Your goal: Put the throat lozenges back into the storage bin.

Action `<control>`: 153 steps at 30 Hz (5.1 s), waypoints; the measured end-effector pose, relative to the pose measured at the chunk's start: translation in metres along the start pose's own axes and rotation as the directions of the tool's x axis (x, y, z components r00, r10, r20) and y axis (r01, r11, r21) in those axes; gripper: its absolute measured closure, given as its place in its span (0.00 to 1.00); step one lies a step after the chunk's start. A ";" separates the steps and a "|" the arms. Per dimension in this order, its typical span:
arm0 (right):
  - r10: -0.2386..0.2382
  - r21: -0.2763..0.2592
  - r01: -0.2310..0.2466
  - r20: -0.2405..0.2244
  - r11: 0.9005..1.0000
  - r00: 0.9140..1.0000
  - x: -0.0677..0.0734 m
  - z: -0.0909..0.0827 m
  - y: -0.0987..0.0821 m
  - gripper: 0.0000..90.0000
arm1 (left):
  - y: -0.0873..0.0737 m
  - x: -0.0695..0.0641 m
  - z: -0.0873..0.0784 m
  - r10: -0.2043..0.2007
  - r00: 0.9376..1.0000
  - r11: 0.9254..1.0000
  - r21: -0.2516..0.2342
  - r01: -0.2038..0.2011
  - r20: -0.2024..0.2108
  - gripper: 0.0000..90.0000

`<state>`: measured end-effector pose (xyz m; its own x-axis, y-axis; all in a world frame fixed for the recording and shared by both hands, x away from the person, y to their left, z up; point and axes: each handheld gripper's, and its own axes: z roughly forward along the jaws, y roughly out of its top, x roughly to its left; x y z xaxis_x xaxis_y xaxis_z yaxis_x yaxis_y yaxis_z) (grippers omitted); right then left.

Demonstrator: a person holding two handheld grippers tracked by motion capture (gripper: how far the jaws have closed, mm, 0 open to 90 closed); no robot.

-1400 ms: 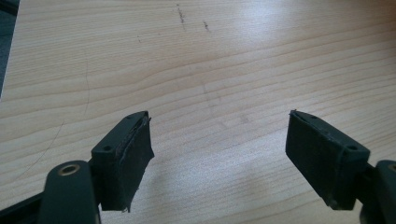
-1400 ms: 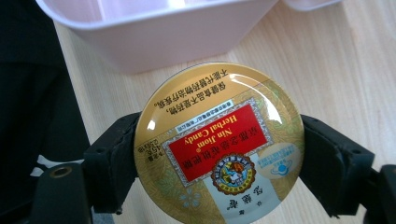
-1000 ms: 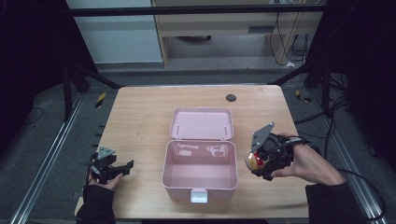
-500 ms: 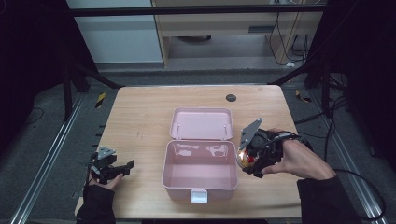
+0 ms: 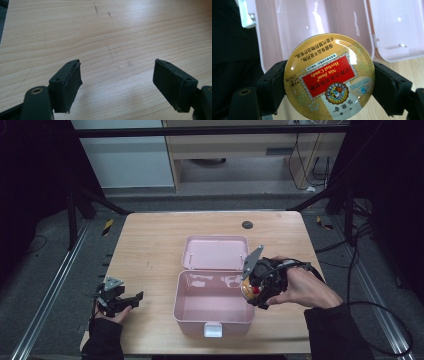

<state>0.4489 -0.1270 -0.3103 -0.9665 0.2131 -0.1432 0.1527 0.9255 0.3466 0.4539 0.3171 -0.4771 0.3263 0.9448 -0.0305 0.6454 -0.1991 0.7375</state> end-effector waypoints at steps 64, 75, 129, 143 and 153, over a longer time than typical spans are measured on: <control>-0.075 0.074 0.081 -0.075 0.994 0.994 0.015 0.085 0.017 0.23 | 0.000 0.000 0.000 0.005 1.000 1.000 -0.002 -0.005 0.000 0.24; -0.058 0.070 0.065 -0.089 0.995 0.994 0.012 0.096 0.011 0.23 | 0.000 0.000 0.001 0.005 1.000 1.000 0.000 -0.005 0.001 0.24; 0.532 -0.541 -0.338 0.252 0.770 0.809 -0.007 0.016 -0.102 0.03 | 0.000 -0.001 0.000 0.009 1.000 1.000 0.003 -0.009 0.000 0.24; 0.687 -0.601 -0.453 0.233 0.658 0.689 -0.005 0.055 -0.153 0.02 | 0.000 -0.001 0.001 0.013 1.000 1.000 0.004 -0.013 -0.002 0.24; 0.778 -0.601 -0.546 0.222 0.584 0.587 -0.011 0.088 -0.193 0.03 | 0.000 0.000 0.000 0.010 1.000 1.000 -0.008 -0.010 -0.010 0.23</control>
<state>0.4482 -0.2803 -0.4568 -0.4030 0.9150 -0.0202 0.4927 0.2355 0.8377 0.4538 0.3172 -0.4773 0.3259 0.9453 -0.0169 0.6366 -0.2062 0.7431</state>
